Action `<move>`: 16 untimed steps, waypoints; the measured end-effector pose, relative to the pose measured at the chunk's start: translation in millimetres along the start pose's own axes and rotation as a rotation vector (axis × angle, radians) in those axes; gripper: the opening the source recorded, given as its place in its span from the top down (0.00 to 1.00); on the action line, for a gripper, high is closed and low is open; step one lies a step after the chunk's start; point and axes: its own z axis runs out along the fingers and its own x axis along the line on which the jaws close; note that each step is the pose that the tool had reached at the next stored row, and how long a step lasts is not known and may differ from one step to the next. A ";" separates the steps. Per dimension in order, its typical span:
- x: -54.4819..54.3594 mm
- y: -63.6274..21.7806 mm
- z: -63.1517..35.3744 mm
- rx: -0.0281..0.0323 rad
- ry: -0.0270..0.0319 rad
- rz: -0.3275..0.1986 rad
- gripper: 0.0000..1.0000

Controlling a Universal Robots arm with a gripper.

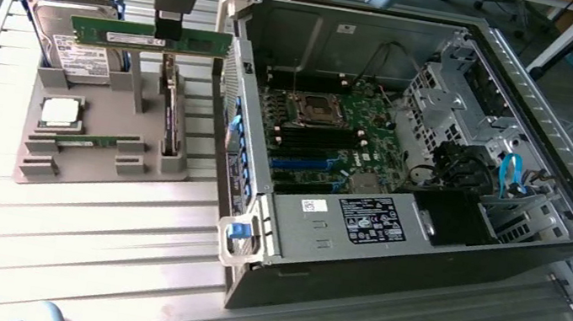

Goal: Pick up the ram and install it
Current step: 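Pick up the ram and move it above insertion slot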

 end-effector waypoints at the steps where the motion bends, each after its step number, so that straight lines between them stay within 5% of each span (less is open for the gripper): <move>1: 0.0 -0.6 0.0 -0.0004 0.0000 0.000 0.87; 16: 0.5 -8.2 -0.5 -0.0046 0.0000 0.000 0.87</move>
